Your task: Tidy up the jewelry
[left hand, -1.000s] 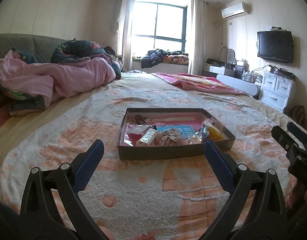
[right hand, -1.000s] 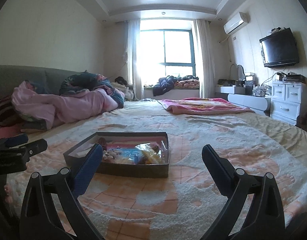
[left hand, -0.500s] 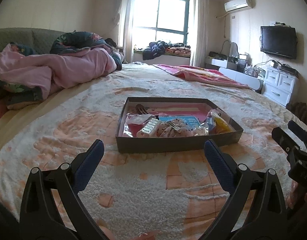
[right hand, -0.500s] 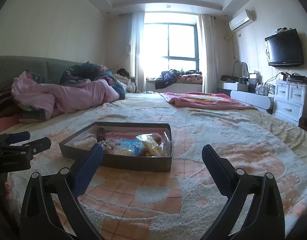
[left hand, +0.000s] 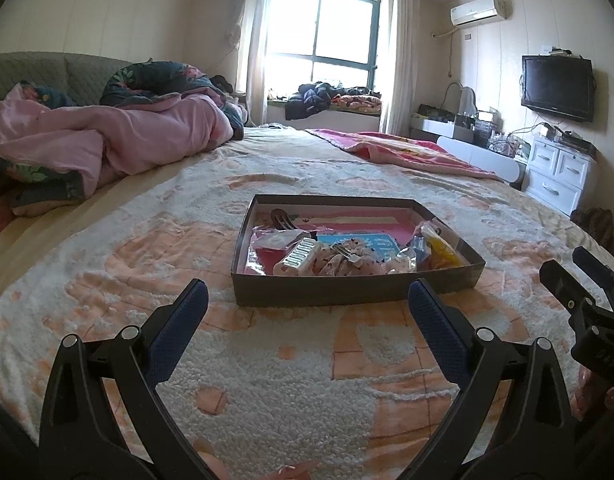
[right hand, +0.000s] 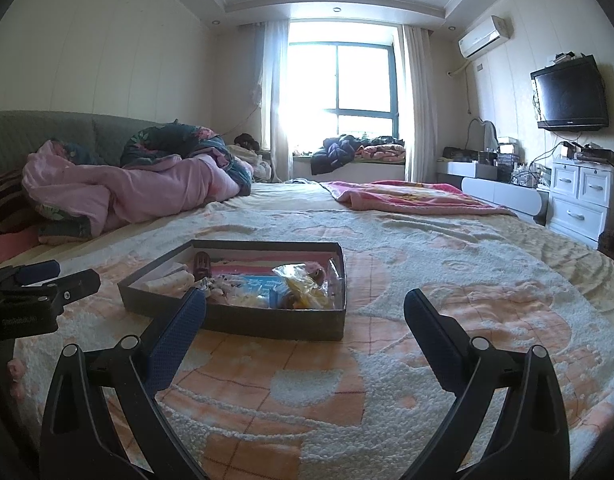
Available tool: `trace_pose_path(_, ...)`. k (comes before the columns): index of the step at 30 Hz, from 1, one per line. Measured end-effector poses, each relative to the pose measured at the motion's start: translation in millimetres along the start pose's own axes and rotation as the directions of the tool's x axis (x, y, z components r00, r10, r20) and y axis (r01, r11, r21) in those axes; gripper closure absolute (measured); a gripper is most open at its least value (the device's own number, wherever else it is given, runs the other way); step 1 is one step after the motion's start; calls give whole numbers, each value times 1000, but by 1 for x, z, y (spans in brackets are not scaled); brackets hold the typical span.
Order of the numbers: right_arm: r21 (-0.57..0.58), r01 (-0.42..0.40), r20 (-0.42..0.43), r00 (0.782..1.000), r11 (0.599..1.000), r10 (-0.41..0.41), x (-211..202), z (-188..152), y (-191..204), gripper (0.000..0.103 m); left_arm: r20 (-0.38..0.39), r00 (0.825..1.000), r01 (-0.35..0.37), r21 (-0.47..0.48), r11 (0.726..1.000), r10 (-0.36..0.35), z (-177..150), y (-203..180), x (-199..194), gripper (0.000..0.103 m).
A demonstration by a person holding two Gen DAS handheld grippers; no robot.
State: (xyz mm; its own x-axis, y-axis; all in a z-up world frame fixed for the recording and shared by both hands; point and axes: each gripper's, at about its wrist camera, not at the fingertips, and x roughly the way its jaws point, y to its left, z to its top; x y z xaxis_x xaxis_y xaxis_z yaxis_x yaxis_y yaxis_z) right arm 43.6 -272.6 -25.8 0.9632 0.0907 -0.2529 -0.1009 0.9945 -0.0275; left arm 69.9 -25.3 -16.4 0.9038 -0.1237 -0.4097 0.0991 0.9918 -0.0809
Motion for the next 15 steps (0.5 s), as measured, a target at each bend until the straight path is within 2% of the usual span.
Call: trace_pose_path(15,-5,0,4,1000,1000,0,-1,0,1,7,1,1000,3,1,1000,-3,-1,0,0,11)
